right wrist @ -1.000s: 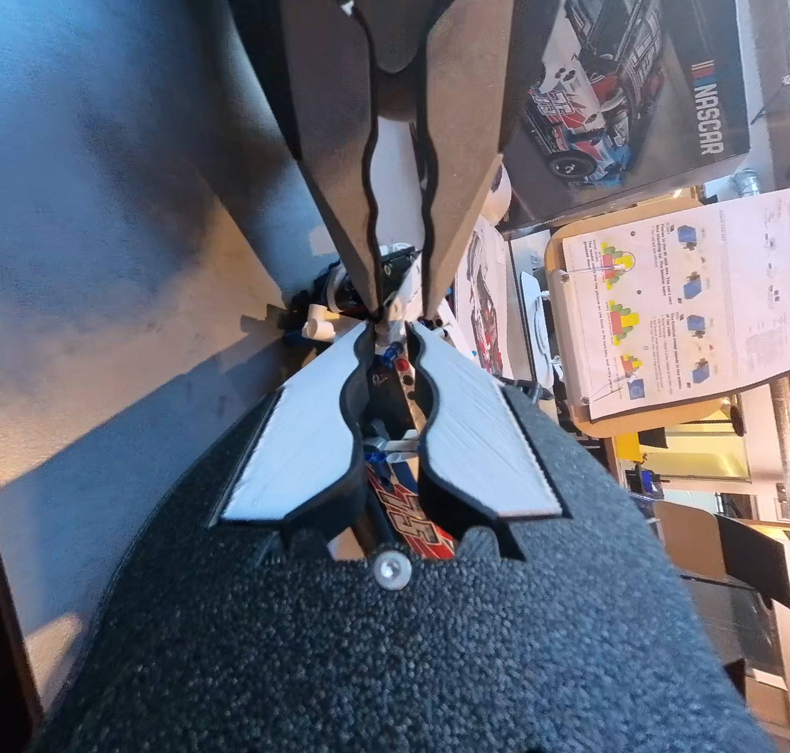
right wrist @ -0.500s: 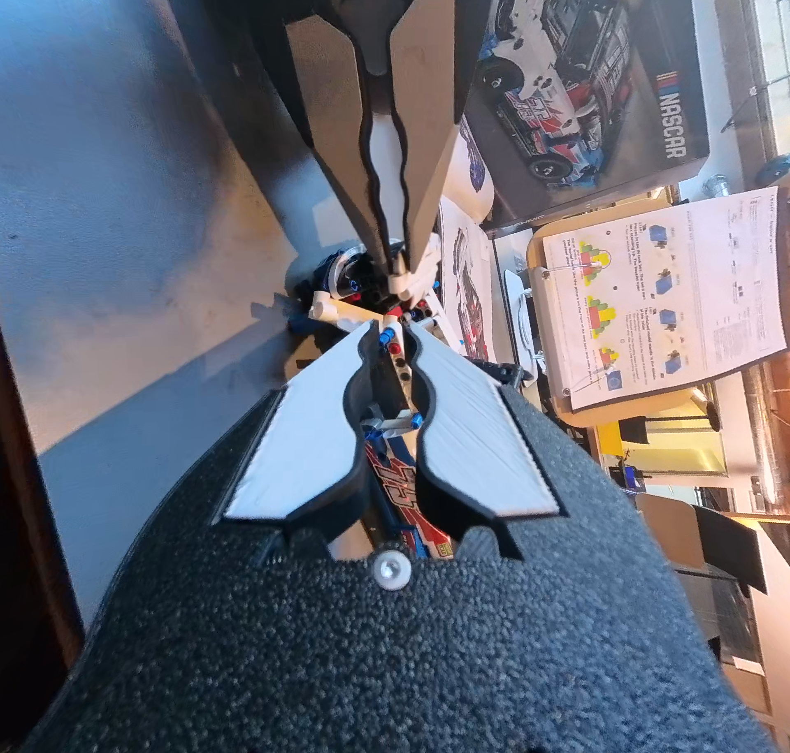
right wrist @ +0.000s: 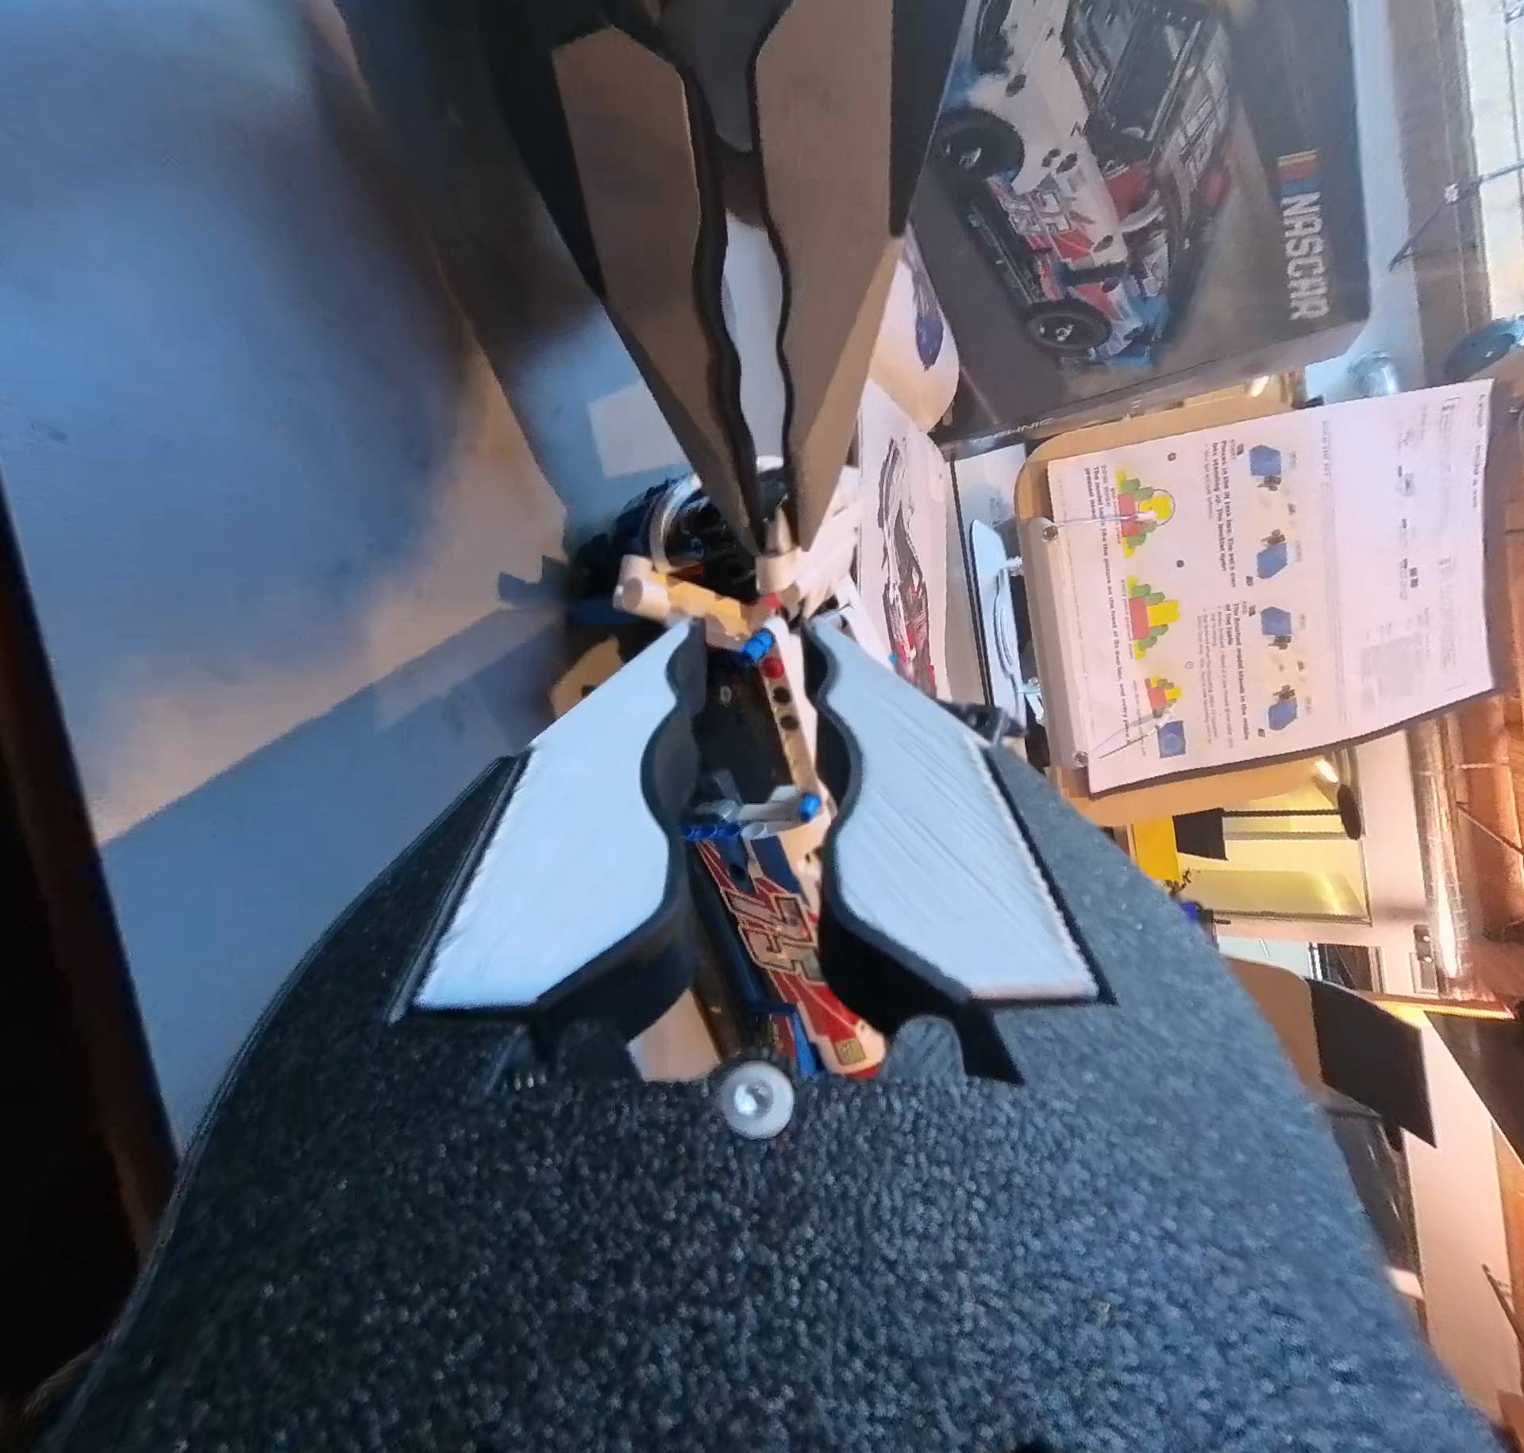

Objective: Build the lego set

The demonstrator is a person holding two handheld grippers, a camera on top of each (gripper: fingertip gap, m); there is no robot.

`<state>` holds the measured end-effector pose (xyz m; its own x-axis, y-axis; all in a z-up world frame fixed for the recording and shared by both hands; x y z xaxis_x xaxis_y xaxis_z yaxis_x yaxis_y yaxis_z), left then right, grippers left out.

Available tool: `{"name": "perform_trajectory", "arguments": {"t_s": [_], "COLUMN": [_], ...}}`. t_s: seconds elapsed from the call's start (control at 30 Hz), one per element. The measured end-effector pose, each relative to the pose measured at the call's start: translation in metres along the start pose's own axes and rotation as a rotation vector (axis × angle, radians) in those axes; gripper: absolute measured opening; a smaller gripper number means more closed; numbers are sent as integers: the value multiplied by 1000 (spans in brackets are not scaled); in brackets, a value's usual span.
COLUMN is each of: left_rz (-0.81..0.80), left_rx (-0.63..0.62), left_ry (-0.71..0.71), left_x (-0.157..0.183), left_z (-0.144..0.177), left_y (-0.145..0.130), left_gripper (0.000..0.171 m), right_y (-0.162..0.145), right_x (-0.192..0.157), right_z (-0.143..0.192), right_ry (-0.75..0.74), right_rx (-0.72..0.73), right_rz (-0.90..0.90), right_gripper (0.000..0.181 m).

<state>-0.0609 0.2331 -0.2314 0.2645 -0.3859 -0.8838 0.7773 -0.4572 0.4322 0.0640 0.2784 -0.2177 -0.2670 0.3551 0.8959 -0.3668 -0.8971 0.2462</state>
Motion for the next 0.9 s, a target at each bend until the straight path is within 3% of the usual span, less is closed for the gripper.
{"name": "perform_trajectory", "arguments": {"t_s": [0.2,0.37,0.47,0.7,0.8,0.9], "left_rz": [112,155,187,198,128,58], "left_rx": [71,66,75,-35,-62,-83], "left_ry": [-1,-8,-1,37,47,47], "left_x": [-2,0,-2,-4,-3,-2], "left_z": [3,2,2,-4,-7,-9], "left_y": [6,7,8,-4,-4,-3], "left_gripper": [5,5,5,16,5,4], "right_y": [8,14,15,13,10,8], "right_x": [6,3,3,4,4,2], "right_z": [-7,-9,-7,-7,-8,-8], "right_ry": [-24,-65,-98,-102,-87,-72], "right_rx": [-5,-21,-26,-21,-18,-21], "right_rz": [55,126,143,114,90,78], "right_gripper": [24,8,8,8,8,8]}}
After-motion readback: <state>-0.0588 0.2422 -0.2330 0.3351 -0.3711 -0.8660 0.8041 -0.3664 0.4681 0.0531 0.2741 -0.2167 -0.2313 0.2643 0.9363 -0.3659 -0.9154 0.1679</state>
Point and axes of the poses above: each gripper's, where its closed fingertips meet, z back along the fingers, y out of its top, x = y × z across the jaws, the point moved 8 cm from there along z, back along the fingers, and after that the axes turned 9 degrees about z, right-handed, at the moved point
